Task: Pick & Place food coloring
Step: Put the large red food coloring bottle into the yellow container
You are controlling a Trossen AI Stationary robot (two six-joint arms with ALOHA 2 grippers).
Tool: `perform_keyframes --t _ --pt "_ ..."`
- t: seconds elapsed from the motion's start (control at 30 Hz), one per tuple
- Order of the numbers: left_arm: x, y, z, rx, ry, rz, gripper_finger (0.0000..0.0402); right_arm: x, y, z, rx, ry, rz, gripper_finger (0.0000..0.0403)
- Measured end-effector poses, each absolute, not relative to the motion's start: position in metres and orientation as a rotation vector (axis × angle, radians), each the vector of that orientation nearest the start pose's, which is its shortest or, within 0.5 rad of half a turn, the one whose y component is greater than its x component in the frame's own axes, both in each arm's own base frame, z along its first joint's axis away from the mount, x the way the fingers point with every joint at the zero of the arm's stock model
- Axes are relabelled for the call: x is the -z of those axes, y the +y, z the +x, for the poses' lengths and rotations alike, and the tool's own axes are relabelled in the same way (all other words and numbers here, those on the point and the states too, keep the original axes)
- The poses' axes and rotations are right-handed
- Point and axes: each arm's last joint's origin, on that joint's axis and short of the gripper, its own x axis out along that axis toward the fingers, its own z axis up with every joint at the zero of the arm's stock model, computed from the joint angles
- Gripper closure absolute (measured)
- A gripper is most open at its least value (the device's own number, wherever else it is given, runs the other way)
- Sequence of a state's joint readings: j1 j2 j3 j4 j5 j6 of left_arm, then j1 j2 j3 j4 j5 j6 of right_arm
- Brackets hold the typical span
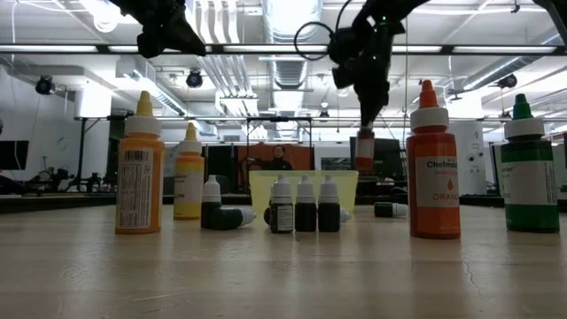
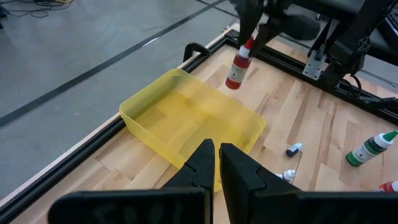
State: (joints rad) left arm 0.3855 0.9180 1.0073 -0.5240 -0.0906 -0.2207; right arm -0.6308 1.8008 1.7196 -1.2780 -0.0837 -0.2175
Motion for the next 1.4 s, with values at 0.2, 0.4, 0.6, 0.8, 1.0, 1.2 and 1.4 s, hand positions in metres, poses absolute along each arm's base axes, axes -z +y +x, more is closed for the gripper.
perform_keyframes --t 0.2,0.4,0.6,0.8,1.0,1.2,1.4 --pt "-0.354 0.072 0.171 -0.515 0.381 -0.278 0.0401 -0.341 -0.204 0.284 0.355 1.235 0.296 0.0293" --pt "-0.354 0.072 0.171 -0.515 0.381 -0.278 0.0401 -0.368 -0.208 0.287 0.391 1.149 0.286 0.0293" --pt "-0.354 0.072 0.171 -0.515 0.381 -0.278 0.0401 -0.376 -0.223 0.297 0.424 1.108 0.297 0.0293" --pt "-0.354 0.072 0.171 -0.518 0.379 -0.288 0.0401 -0.369 -0.248 0.307 0.46 1.098 0.321 0.0293" --pt "-0.354 0.072 0.171 -0.517 0.379 -0.288 0.0401 -0.348 -0.273 0.319 0.46 1.157 0.345 0.0293" --pt "-0.354 0.072 0.171 -0.518 0.378 -0.29 0.0401 -0.32 -0.291 0.33 0.444 1.208 0.349 0.0293" --pt "-0.354 0.072 0.171 -0.518 0.377 -0.295 0.0401 -0.295 -0.301 0.337 0.432 1.268 0.366 0.0293"
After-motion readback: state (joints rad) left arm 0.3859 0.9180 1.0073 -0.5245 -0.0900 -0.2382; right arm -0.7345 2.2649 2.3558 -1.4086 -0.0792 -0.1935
